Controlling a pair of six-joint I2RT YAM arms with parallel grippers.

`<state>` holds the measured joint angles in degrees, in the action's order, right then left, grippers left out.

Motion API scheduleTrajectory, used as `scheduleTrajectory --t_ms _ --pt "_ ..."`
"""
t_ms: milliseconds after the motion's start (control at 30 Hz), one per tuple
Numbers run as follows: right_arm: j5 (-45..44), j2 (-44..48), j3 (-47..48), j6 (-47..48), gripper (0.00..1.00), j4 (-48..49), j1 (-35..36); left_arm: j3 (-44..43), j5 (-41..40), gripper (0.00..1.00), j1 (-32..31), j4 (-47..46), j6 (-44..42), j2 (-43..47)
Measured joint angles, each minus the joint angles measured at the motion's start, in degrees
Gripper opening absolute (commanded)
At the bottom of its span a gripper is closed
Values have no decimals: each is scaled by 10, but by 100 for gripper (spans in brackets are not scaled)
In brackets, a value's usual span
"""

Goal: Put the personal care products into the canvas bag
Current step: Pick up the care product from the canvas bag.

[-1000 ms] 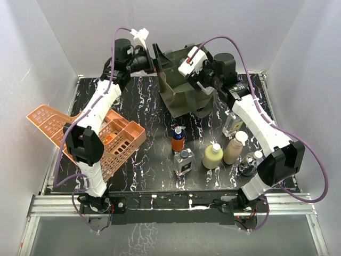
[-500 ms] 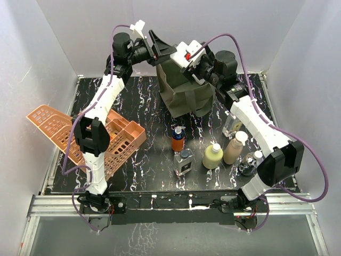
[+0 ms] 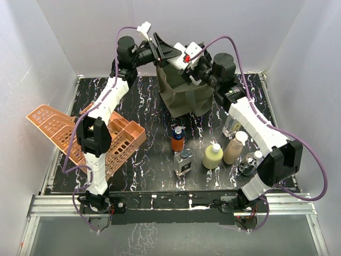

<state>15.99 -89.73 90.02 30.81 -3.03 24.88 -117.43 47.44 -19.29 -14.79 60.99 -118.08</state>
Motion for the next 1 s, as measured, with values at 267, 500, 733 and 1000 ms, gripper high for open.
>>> scheduleTrajectory --t_ms 267,500,733,1000 --pt "3 -2 -29 -9 8 59 15 10 8 46 -8 -48 22 0" --pt "0 -3 -59 -24 12 104 17 30 14 3 -5 -65 18 4" --pt "-11 -2 -88 -24 68 145 21 32 16 0 1 -60 -7 5" --pt "-34 5 -93 -3 94 144 22 -11 8 0 2 -27 -47 1"
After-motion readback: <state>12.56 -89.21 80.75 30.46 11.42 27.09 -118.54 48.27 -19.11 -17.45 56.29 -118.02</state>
